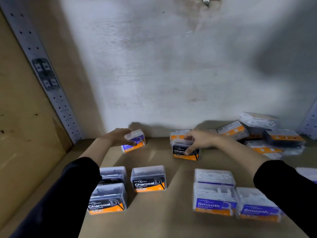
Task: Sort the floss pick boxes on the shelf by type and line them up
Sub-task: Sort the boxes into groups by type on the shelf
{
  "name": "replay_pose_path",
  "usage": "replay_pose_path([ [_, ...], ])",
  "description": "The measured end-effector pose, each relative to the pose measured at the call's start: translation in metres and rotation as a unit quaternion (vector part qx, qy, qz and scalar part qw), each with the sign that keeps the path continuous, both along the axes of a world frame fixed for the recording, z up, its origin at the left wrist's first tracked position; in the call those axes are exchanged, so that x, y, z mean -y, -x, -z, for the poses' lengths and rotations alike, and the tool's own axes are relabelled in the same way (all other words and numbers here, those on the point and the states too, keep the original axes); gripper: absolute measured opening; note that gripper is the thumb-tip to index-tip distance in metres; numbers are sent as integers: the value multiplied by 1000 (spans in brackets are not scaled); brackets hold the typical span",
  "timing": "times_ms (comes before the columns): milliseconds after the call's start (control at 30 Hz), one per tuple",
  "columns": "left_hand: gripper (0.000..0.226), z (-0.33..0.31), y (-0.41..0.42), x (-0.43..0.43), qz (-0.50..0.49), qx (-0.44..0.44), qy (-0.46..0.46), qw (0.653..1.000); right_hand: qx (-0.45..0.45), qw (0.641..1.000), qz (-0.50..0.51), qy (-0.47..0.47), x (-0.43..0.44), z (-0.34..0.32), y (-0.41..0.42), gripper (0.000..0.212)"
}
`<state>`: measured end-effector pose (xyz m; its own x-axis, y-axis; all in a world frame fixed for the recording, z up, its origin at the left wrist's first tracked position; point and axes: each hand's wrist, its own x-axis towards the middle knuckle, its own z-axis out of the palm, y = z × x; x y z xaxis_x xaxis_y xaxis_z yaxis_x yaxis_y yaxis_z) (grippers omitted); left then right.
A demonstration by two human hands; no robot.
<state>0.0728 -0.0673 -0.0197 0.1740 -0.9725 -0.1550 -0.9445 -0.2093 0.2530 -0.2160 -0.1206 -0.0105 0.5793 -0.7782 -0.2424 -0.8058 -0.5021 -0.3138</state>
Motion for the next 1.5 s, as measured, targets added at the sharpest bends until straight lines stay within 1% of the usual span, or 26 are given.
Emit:
replay_pose_path([
  [100, 47, 4, 7, -4, 0, 34, 40, 999, -19, 999, 3, 49, -3, 6, -6, 43],
  [267, 45, -13, 18, -19, -7, 30, 73, 997, 43, 996, 44, 62, -14, -7, -1, 35],
  [400, 45, -44, 27, -38, -1, 10, 119, 993, 108, 989, 66, 78, -26, -33, 12, 50],
  [467, 45, -64, 33, -52, 11, 5, 134, 991, 135, 984, 70, 87, -35, -47, 19, 51],
  [600, 49, -99, 49, -86, 49, 6, 135, 990, 176, 979, 80, 63, -56, -68, 37, 48],
  [667, 50, -111, 58, -104, 57, 4, 129, 990, 160, 983, 71, 51, -72, -79, 47, 48],
  [767, 50, -125, 74, -131, 88, 11, 96, 991, 130, 990, 51, 31, -99, -94, 62, 41],
  [800, 49, -129, 80, -139, 102, 10, 82, 991, 124, 991, 44, 23, -107, -98, 67, 36],
  [867, 46, -134, 91, -154, 123, 4, 60, 991, 110, 994, 30, 3, -121, -103, 78, 21],
  [933, 45, -136, 101, -166, 134, -4, 45, 990, 95, 995, 25, -19, -134, -108, 89, 15],
  [967, 44, -137, 106, -171, 138, -7, 38, 990, 91, 995, 26, -24, -140, -110, 94, 15],
  [1067, 41, -139, 122, -183, 151, -11, 25, 988, 73, 997, 30, -23, -153, -115, 108, 30],
  [1267, 41, -141, 149, -194, 180, -3, 26, 983, 68, 997, 41, -22, -174, -121, 129, 34],
  [1333, 41, -142, 155, -196, 187, -2, 25, 982, 61, 997, 44, -19, -178, -123, 134, 33],
  [1433, 40, -144, 162, -198, 195, -3, 24, 980, 51, 997, 49, -13, -181, -124, 140, 24],
  [1500, 40, -145, 165, -199, 199, -1, 26, 980, 50, 998, 46, -17, -184, -125, 143, 21],
])
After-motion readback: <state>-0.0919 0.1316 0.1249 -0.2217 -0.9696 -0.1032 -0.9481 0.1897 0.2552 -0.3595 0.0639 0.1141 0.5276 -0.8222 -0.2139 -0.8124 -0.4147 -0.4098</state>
